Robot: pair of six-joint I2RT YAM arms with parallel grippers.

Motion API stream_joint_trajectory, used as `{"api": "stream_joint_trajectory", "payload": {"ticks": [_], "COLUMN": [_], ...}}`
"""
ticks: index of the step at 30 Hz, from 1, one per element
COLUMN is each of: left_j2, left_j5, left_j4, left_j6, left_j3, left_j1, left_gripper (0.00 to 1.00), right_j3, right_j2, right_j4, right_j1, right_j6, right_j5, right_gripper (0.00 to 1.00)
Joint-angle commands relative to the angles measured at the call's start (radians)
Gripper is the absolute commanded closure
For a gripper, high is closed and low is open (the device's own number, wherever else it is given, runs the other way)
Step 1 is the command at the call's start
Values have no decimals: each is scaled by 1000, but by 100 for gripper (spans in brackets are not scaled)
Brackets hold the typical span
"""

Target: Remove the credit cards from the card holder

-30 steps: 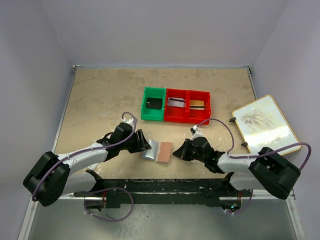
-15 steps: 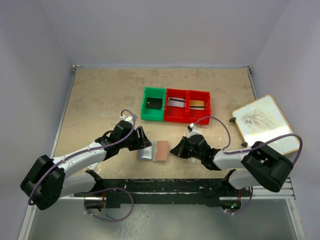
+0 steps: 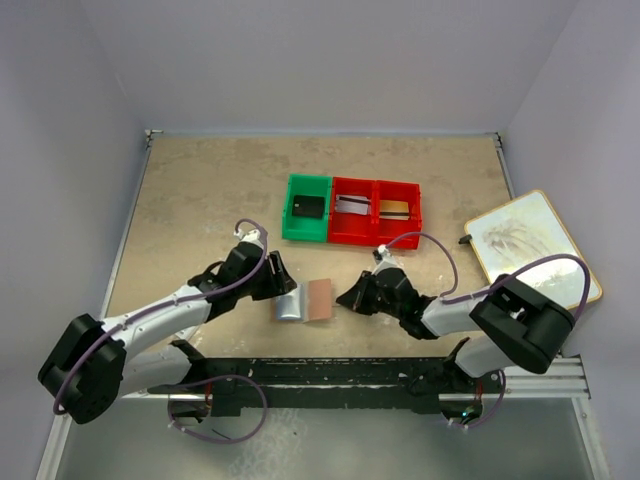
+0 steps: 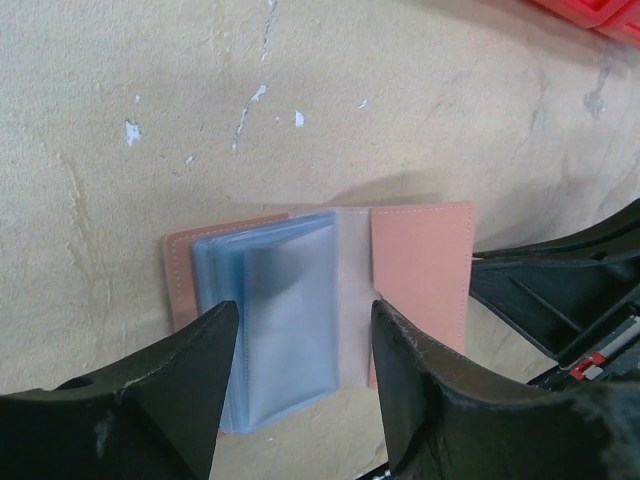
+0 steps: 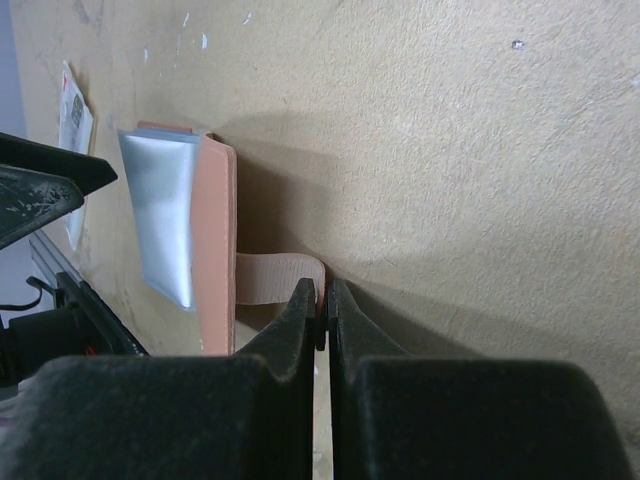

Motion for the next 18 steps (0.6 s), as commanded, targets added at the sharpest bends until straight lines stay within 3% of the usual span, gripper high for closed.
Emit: {"api": "stream_joint_trajectory", "payload": {"ticks": [1,18], "left_j2": [-21,82], "left_j5": [-6,39], "left_j4": [60,73], "left_j6": [7,-1], "left_j3": [31,39], "left_j1": [-7,-11], "left_gripper": [46,50], "right_j3": [-21,-38], "right_j2": [49,60], "right_j4": [-77,-51], "right_j1": [-2,-2], "right_j6": [-29,-2], "right_j5": [10,17], "right_gripper": [100,100]}}
